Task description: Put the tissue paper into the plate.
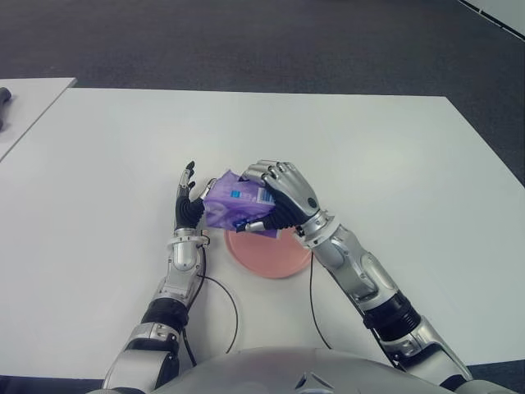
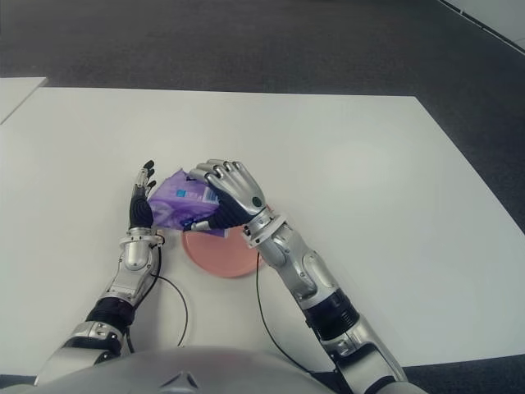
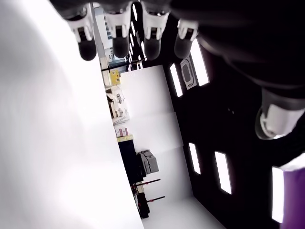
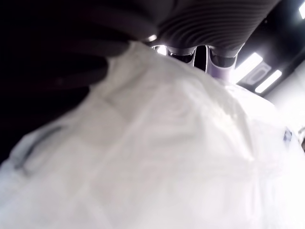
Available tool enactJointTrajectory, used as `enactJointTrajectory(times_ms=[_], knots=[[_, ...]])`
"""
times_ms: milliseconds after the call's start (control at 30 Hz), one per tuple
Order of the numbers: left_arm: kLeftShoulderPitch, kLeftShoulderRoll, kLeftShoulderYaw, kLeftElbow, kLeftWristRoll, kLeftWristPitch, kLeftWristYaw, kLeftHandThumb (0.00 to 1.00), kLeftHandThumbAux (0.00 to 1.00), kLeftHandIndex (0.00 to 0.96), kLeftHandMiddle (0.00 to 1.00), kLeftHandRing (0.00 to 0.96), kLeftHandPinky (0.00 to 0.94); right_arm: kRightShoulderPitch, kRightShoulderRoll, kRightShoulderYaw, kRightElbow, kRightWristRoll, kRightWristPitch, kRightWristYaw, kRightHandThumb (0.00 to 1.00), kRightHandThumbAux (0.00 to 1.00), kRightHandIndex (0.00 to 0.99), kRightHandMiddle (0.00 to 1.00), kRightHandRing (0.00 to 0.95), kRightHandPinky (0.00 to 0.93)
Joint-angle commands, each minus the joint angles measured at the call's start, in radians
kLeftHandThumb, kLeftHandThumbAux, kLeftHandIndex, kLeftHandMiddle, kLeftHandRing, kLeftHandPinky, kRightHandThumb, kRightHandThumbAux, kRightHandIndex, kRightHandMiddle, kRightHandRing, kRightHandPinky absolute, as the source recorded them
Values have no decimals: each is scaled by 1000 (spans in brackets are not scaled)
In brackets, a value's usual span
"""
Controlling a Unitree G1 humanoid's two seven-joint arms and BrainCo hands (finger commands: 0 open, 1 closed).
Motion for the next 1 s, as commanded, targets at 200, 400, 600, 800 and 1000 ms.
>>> enactJointTrajectory(times_ms=[200,400,600,800,1000], knots=[[8,8,7,21,1,-3,1,0,423,0,0,0,0,60,-20,28,1,-38,23,74,855,675,399,543,843,864],[5,14,8,26,0,-2,-1,0,421,0,0,0,0,42,-4,19,29,-56,33,65,856,676,400,545,849,864],[6,17,9,26,-9,-7,-13,0,427,0,0,0,0,38,-1,16,38,-66,36,62,856,676,399,543,849,862],[6,18,11,26,-15,-7,-21,0,434,0,0,0,0,38,0,12,41,-59,36,67,855,676,399,542,848,860],[5,23,12,25,-20,2,-30,0,433,0,0,0,0,39,0,7,48,-55,33,59,856,675,401,543,848,860]])
